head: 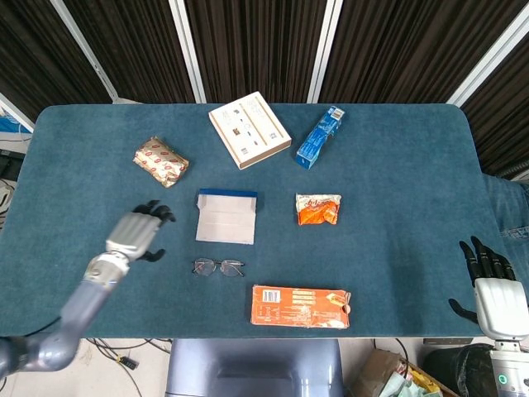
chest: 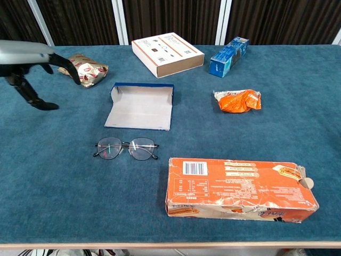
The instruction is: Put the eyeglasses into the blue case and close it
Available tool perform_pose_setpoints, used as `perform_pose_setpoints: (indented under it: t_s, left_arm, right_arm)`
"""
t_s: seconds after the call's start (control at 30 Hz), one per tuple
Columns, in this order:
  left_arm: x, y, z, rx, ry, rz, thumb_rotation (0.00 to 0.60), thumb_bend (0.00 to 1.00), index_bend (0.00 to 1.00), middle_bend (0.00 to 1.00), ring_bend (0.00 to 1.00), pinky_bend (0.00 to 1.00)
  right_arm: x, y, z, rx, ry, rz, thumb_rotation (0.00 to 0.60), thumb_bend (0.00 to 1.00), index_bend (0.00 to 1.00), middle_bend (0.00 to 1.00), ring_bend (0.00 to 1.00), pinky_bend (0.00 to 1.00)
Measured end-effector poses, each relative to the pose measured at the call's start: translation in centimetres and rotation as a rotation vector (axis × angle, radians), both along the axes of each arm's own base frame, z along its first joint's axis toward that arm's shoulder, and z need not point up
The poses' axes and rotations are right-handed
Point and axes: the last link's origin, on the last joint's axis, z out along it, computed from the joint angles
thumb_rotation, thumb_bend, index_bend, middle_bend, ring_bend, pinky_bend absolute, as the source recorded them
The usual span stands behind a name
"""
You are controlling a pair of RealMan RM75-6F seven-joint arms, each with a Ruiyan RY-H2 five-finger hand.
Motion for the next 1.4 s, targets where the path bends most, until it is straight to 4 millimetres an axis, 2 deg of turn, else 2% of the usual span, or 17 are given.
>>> perform_pose_setpoints:
  t_s: [0.07, 0.2, 0.4, 0.6, 0.8, 1.4]
  left_arm:
    - [1.4, 0.1, -1.8, -0.028, -0.001, 0.004, 0.6, 0.33, 0.32, 0.16, 0.03, 0.15]
    - [4.1, -0.1, -5.3, -0.071, 0.01, -0.02, 0.6, 0.33, 0.32, 0.16, 0.03, 0.15]
    - [5.3, -0.7, -8.5, -0.098, 0.035, -0.033, 0.6, 0.35, 0.37, 0.16, 0.03, 0.15]
    - [6.2, -0.8, -10.5, -0.072, 0.039, -0.026, 0.6, 0.36, 0.39, 0.16, 0.03, 0.15]
    - [6.2, -1.2, -11.5, -0.085, 0.057, -0.014, 0.6, 0.36, 0.41, 0.16, 0.03, 0.14]
    - [6.0, -1.3, -11.4, -0.069, 0.072, -0.03, 0.6, 0.36, 0.49, 0.17, 0.03, 0.14]
  right_arm:
    - [0.0, 0.0, 0.0, -0.001, -0.002, -0.001, 0.6, 0.2, 0.04, 0.02, 0.12, 0.16]
    - [-0.1, -0.1, 0.1, -0.001, -0.006, -0.005, 0.6, 0.2, 0.05, 0.02, 0.12, 0.16]
    - [-0.1, -0.1, 0.2, -0.002, -0.01, -0.009, 0.6, 0.2, 0.04, 0.02, 0.12, 0.16]
    - [-0.2, -0.2, 0.3, -0.001, -0.013, -0.01, 0.6, 0.2, 0.04, 0.02, 0.12, 0.16]
    - [-0.2, -0.2, 0.3, -0.004, -0.016, -0.013, 0.6, 0.2, 0.05, 0.02, 0.12, 0.16]
    - [-0.2, -0.3, 0.4, -0.006, -0.02, -0.026, 0.6, 0.2, 0.05, 0.02, 0.12, 0.16]
